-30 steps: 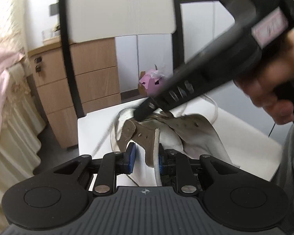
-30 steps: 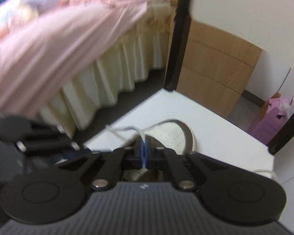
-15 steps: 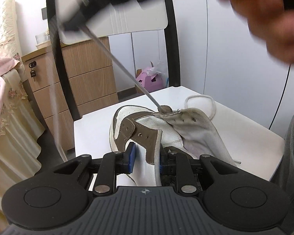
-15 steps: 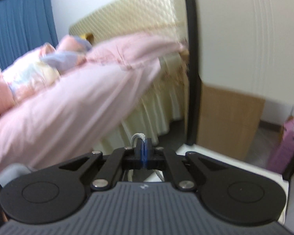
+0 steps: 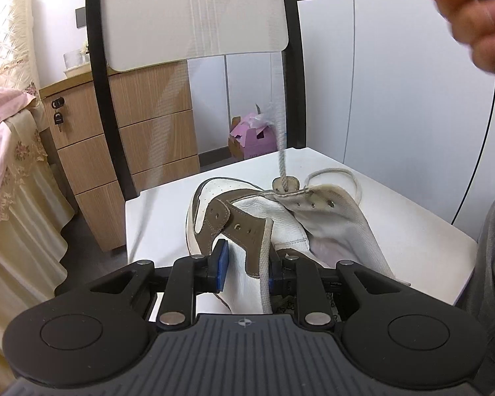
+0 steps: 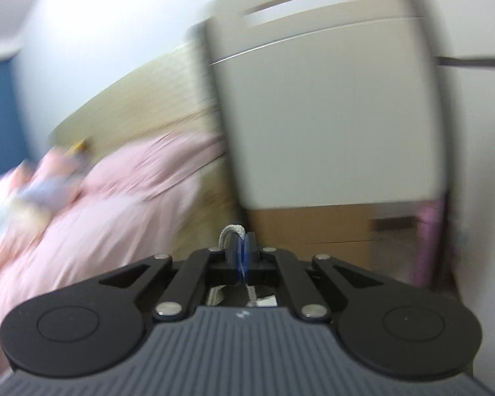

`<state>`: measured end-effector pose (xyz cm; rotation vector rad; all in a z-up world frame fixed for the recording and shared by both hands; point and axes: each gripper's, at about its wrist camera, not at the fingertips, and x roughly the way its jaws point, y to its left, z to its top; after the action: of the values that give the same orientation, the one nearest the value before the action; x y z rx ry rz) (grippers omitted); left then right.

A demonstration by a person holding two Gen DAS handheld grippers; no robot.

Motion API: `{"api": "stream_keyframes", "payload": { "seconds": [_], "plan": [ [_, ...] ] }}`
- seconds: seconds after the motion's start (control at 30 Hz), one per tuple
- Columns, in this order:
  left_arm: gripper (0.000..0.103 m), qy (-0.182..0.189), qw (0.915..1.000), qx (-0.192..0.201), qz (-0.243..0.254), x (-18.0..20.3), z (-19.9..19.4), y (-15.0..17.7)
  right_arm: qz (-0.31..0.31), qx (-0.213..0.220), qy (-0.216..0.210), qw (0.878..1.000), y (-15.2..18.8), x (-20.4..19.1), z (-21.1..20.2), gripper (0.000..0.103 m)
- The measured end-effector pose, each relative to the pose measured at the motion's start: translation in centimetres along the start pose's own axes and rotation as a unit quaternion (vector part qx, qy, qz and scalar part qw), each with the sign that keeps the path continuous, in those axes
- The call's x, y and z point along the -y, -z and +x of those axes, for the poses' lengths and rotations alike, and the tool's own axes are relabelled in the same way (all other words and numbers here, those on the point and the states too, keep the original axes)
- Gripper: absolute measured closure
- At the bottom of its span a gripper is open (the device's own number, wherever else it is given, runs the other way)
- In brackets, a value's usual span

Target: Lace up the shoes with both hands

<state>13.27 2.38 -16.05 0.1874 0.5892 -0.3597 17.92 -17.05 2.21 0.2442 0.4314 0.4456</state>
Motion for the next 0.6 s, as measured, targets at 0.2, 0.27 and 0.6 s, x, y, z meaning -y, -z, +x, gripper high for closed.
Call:
{"api": "stream_keyframes", "payload": {
  "seconds": [0.2, 0.27, 0.6],
  "plan": [
    [0.078, 0.000, 1.0000, -0.001, -0.001, 0.1, 0.0, 0.0, 0.138, 0.030, 0.127, 0.982, 1.9, 8.0, -4.2, 0.100],
    [0.078, 0.002, 1.0000, -0.001, -0.001, 0.2, -0.1, 0.0, 0.155, 0.040, 0.142, 0.977, 2.5, 9.4, -5.1, 0.100],
    [0.079, 0.000, 0.9996, -0.009, -0.025, 0.0, 0.1, -0.3, 0.004, 0.144, 0.129, 0.981, -0.9, 4.7, -7.9, 0.101]
  ]
}}
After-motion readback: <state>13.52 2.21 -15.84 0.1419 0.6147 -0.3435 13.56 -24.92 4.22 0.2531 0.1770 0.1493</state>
